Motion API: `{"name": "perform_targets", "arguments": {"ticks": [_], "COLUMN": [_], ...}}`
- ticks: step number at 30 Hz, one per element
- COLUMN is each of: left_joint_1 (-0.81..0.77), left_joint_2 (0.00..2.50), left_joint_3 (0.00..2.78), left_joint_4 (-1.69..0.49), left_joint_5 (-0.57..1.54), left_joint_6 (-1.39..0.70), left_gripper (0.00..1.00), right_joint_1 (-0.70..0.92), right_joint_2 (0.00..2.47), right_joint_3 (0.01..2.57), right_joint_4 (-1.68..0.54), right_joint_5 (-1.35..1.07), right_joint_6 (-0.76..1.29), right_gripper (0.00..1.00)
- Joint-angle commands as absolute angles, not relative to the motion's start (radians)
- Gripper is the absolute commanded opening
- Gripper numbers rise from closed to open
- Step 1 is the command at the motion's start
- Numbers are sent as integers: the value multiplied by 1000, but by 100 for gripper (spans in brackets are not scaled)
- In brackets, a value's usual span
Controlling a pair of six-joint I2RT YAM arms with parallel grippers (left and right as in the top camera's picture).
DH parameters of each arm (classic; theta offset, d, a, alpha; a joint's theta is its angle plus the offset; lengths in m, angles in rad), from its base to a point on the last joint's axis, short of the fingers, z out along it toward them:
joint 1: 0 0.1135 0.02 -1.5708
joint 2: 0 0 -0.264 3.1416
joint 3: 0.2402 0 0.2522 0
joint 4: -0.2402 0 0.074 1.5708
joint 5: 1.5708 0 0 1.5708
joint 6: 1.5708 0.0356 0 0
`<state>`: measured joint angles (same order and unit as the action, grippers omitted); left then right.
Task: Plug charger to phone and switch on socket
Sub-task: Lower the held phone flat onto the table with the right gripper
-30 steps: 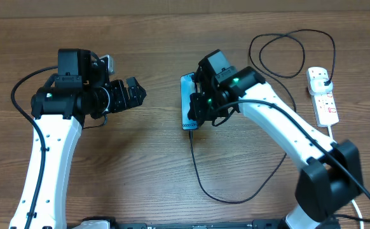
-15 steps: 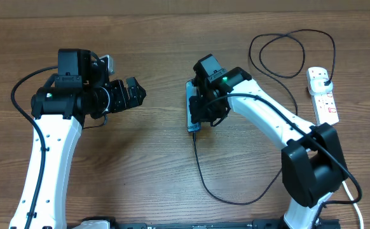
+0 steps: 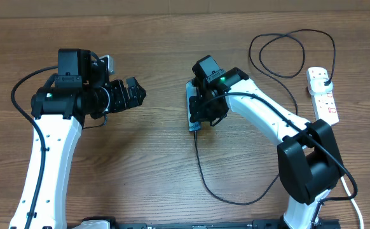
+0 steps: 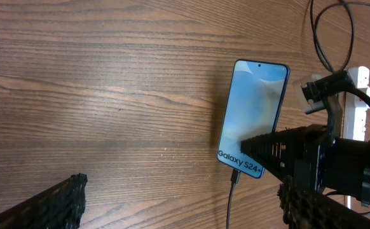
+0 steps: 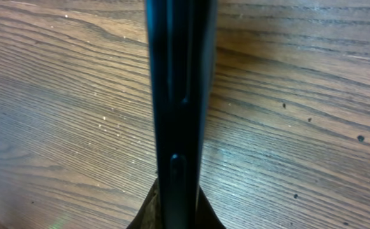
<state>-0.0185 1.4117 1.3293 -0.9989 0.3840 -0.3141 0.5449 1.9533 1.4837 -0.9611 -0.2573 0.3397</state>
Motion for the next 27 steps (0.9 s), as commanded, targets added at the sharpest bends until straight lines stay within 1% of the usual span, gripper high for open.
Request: {"name": "perform_targets", "arguments": {"ticks": [1,4,5,9,19,27], "left_joint_1": [-22,-22,-22,-22,-22,-22], "left_joint_2": [1393,1393,1393,1393,1393,1393], "left_joint_3": [1343,1343,1343,1343,1343,1343], "left_joint_4": [-997,-997,-997,-997,-997,-997], "left_joint_5": [376,376,376,376,376,376], "left_joint_6": [-310,-310,-310,-310,-310,-310], "left_gripper": [100,100,100,100,100,100], "right_joint_1": [549,549,549,553,594,596], "right_joint_2": [1943,1943,1943,1943,1943,1943], "right_joint_3": [1491,1491,1491,1491,1491,1491], "right_joint_4": [-957,-957,-957,-960,-965,-963], "right_joint_5": [-247,-247,-247,-247,-230,-224], "right_joint_6": [340,356,367,402,401,401], "right_gripper": [4,5,8,9,11,12]}}
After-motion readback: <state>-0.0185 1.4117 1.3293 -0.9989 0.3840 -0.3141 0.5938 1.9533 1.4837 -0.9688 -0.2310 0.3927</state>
